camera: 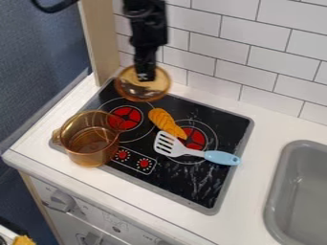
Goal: Move the bronce lid to the left top corner of the stove
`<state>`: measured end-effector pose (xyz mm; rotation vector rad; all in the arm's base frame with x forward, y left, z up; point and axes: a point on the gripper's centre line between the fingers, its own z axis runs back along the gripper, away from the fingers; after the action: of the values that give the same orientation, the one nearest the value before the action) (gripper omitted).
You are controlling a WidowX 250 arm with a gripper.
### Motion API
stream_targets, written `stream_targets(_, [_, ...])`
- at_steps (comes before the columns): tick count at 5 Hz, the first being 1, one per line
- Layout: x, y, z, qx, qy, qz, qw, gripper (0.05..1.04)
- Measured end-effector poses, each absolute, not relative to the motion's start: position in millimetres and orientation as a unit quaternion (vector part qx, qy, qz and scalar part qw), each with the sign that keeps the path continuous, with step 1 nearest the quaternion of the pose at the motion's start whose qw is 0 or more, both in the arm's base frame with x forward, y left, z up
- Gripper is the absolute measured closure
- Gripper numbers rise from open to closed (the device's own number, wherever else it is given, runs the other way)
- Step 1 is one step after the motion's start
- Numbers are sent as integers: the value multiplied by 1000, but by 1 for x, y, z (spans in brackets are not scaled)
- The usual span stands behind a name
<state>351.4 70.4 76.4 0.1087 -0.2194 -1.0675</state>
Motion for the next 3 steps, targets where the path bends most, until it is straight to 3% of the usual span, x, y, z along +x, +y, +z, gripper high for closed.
stream_targets(3, [357, 135, 29, 41, -31, -459, 887, 704])
